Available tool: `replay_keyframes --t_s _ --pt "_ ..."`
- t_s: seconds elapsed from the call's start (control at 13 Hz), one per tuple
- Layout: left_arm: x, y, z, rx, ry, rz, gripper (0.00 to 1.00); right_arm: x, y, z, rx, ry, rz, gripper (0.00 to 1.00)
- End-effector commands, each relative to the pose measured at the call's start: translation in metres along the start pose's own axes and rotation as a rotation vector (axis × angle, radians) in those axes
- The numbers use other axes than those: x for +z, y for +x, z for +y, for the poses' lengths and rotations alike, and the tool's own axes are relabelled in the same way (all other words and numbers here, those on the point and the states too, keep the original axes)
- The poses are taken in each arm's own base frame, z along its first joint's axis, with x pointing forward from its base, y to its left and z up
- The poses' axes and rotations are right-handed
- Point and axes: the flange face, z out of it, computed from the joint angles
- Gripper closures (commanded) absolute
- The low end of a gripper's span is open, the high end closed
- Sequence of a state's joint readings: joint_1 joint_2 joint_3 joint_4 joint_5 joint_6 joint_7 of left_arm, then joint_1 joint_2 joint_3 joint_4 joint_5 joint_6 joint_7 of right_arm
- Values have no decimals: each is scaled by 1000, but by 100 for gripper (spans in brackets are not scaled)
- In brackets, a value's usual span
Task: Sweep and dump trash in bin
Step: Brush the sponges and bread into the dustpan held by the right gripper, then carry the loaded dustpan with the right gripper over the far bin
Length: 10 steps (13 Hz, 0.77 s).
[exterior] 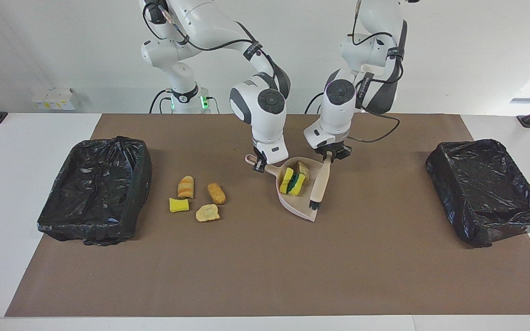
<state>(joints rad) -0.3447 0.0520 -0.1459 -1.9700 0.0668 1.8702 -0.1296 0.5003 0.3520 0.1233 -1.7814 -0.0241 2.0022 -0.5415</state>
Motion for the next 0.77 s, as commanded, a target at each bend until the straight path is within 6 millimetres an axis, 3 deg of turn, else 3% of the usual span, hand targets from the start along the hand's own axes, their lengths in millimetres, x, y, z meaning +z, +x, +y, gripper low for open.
replay_keyframes --t_s 0.0,0.15,0.38,0.69 --pt "-28 -1 -14 -67 2 -4 100 -18 -19 13 38 -6 16 100" --pt "-28 -5 -18 -114 4 -15 100 -44 -40 29 47 -20 37 100" --pt "-36 -9 -19 -149 6 -12 100 -85 -95 64 31 -12 46 100" --pt "-30 -19 -13 -193 -46 -33 100 -125 -207 140 0 24 78 100"
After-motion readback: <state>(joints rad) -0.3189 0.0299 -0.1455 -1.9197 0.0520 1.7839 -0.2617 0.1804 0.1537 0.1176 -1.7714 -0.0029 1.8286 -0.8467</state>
